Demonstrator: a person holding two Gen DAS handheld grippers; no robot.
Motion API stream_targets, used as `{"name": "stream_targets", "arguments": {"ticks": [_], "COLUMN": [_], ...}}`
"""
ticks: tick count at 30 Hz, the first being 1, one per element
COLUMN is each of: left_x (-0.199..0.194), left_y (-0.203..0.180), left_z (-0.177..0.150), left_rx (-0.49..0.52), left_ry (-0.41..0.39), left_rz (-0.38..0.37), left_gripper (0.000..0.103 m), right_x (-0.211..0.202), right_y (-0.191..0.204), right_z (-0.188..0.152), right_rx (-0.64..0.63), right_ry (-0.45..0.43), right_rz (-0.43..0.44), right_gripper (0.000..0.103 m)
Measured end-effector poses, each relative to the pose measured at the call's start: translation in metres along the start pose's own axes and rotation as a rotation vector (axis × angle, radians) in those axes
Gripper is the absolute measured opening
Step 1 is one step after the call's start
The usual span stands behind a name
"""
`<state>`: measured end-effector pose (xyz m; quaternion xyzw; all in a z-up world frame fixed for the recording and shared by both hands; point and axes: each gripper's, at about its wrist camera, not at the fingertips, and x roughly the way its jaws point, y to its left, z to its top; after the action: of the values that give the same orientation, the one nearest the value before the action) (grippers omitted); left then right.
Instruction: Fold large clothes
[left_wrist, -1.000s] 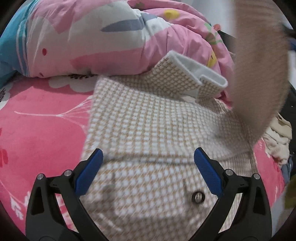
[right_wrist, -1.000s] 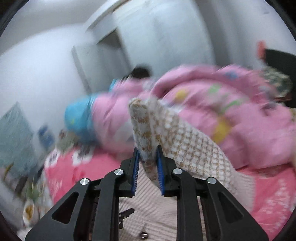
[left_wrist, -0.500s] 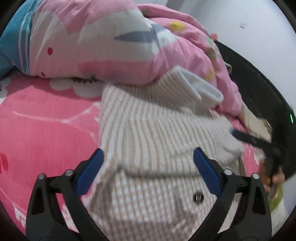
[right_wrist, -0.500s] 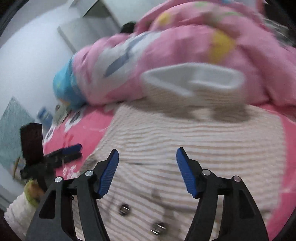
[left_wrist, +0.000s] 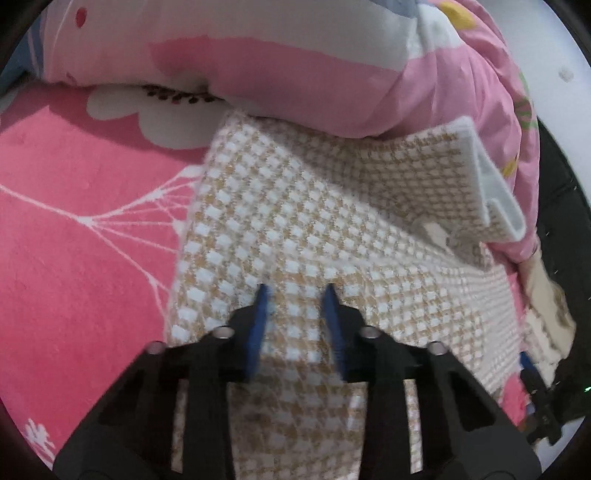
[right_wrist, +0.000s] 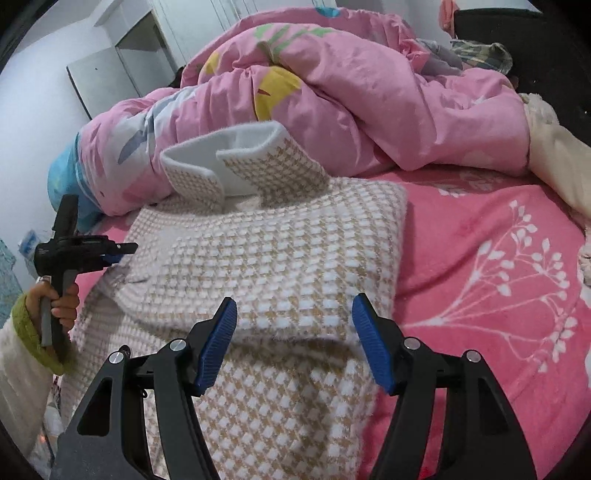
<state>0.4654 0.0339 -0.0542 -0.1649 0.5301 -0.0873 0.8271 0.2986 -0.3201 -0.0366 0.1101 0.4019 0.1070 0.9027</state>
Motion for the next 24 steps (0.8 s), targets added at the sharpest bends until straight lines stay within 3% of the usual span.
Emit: {"name": "stream_targets", "arguments": {"ticks": [2, 6, 8, 11, 13, 16, 21, 24], "left_x": [-0.006, -0.048, -0.06, -0.046, -0.018, 0.006, -0.015, -0.043], "left_y": [-0.009, -0.032, -0.039, -0.031, -0.02, 0.0, -0.003, -0.022], "left_z": [0.002, 0.021, 0.031, 0.041, 0.035, 0.023, 0.017, 0.011], "left_rx": [0.044, 0.144, 0.172, 0.143, 0.126, 0.125, 0.164, 0.243], "left_ry": [-0.018, -0.149, -0.191, -0.157, -0.108, -0.104, -0.182, -0.251], "left_rz": [0.003, -0.067, -0.051, -0.02, 0.034, 0.076, 0.112, 0.073], "left_gripper": [0.011, 0.011, 0.011, 0.011, 0.011, 0.015, 0.018, 0.023], "right_x": [-0.003, -0.014, -0.016, -0.011, -0.004, 0.001, -0.018, -0.02], "right_y": [-0.001, -0.005, -0.006, -0.01, -0.014, -0.017, -0.015, -0.005], "right_z": [0.001, 0.004, 0.004, 0.001, -0.003, -0.005, 0.01, 0.027], "right_rx": [0.006, 0.011, 0.004, 0.008, 0.013, 0.006, -0.014, -0.031], "right_ry": [-0.014, -0.045, -0.057, -0.042, -0.023, -0.006, -0.043, -0.067], "right_rz": [-0.003, -0.004, -0.022, -0.042, -0.056, -0.102, -0.138, -0.142], "right_gripper": [0.064, 0.064, 0.064, 0.064, 0.064, 0.064, 0.064, 0.056]}}
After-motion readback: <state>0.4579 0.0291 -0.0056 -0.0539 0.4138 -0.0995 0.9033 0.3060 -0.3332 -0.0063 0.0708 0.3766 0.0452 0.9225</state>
